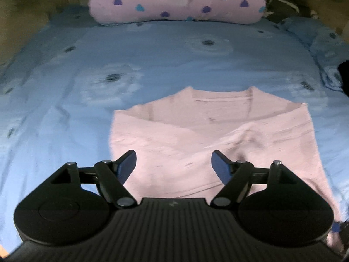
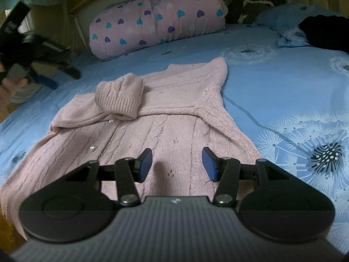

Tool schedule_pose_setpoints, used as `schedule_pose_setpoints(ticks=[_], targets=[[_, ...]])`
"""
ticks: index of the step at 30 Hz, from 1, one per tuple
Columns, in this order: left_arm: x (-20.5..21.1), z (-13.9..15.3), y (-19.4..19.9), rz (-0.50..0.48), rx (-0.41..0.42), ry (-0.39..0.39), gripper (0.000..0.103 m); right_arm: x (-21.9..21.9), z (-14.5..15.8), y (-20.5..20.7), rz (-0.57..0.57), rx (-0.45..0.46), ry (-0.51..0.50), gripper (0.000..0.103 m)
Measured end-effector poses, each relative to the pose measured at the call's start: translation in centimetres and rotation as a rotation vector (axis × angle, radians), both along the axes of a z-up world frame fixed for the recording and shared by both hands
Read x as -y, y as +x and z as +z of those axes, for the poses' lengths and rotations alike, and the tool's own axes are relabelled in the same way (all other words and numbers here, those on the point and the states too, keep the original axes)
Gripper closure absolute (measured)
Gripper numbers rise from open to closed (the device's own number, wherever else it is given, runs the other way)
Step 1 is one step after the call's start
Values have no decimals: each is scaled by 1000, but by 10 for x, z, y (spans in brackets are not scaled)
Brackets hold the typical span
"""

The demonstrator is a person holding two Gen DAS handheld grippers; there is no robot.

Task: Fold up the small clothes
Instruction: 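Open the left gripper and withdraw it from the cardigan, then roll the right gripper and close it on the folded sleeve cuff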

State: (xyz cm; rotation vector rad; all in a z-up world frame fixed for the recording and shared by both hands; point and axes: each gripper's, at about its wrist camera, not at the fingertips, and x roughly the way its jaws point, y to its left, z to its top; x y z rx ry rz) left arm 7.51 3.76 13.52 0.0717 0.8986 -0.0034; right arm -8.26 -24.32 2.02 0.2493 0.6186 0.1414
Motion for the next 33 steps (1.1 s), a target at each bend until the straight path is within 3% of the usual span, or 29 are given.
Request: schedule_pose_setpoints(ticks=[3, 6, 10, 15, 19, 23, 25, 29, 33], targets=[[-16, -1, -11, 13, 21, 4, 22, -4, 1, 1, 3, -2, -17, 49], [-27, -10, -21, 34, 53, -39, 20, -13, 8, 3, 28, 2, -50, 49], [-30, -27, -21, 49, 79, -89, 20, -23, 18, 7, 78, -22, -9, 49], [-19, -42, -11, 10, 151, -74, 20, -41, 32, 23, 112, -41, 3, 49], [-18, -57, 1, -25, 162, -79, 20, -58, 39, 43, 117, -69, 36, 49], [-24, -76, 5, -36, 186, -67, 20, -73, 38, 61, 119, -104, 115, 49], [-27, -83, 10, -28, 142, -46, 20, -78, 37, 72, 113, -119, 161, 49], [-40, -85, 11, -14, 131, -122, 20, -78, 32, 92, 45, -135, 274, 48], [-45, -87, 10, -3, 126, -142, 20, -70, 25, 107, -41, -141, 430, 48]])
